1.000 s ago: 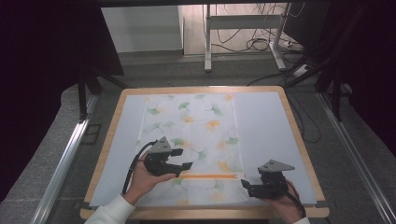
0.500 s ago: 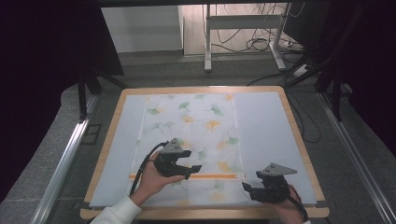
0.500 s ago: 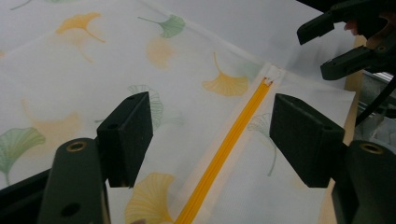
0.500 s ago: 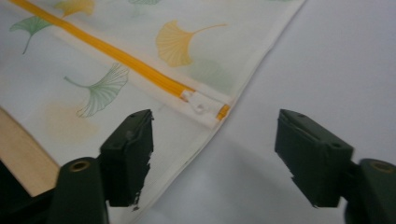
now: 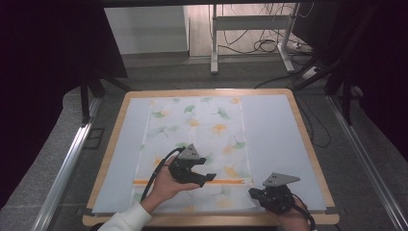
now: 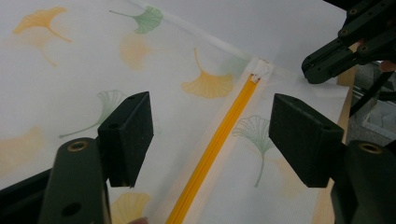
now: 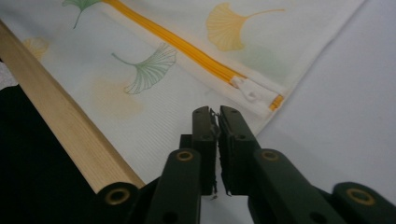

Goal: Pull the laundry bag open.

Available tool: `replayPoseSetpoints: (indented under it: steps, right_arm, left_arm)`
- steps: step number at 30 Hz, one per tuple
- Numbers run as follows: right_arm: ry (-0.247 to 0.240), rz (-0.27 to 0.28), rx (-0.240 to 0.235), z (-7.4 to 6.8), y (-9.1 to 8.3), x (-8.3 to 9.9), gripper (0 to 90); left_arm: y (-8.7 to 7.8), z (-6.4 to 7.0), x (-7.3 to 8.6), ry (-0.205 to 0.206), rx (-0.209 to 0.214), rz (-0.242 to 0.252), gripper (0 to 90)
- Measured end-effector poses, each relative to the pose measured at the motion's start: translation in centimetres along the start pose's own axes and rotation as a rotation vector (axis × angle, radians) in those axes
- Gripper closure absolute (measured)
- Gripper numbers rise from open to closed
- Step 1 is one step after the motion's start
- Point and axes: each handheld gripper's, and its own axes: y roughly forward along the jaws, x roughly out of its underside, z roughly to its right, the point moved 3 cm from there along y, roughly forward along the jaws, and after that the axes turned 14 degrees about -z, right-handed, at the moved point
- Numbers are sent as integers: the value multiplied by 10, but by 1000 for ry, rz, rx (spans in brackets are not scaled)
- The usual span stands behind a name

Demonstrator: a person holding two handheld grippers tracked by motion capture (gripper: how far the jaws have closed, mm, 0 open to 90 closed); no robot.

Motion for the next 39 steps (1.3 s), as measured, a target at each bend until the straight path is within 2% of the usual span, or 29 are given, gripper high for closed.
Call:
replayPoseSetpoints:
  steps: [4,10,11,15,28,35,38,39]
  right_arm:
    - [-24,-18,-10,-3,3,0,890]
    - [-40,-30,-16,-5,6,0,890]
    - [-41,-35,-16,-5,7,0,890]
    - [-45,-40,-16,-5,9,0,890]
    - [-49,-54,-16,-6,11,-1,889]
    - [-51,-73,-10,-7,14,0,890]
    - [-51,-83,-5,-7,16,1,890]
    - [-51,-84,-5,-7,16,1,890]
  left_arm:
    - [6,3,-4,-4,4,-10,317]
    - [15,6,-14,12,8,-16,321]
    - [17,9,-17,22,13,0,314]
    - [20,12,-20,41,13,-1,305]
    - [30,16,-29,53,-6,-3,332]
    - [41,21,-37,80,-7,-20,339]
    - [44,23,-39,89,-10,-8,346]
    - [44,23,-40,106,-14,-14,346]
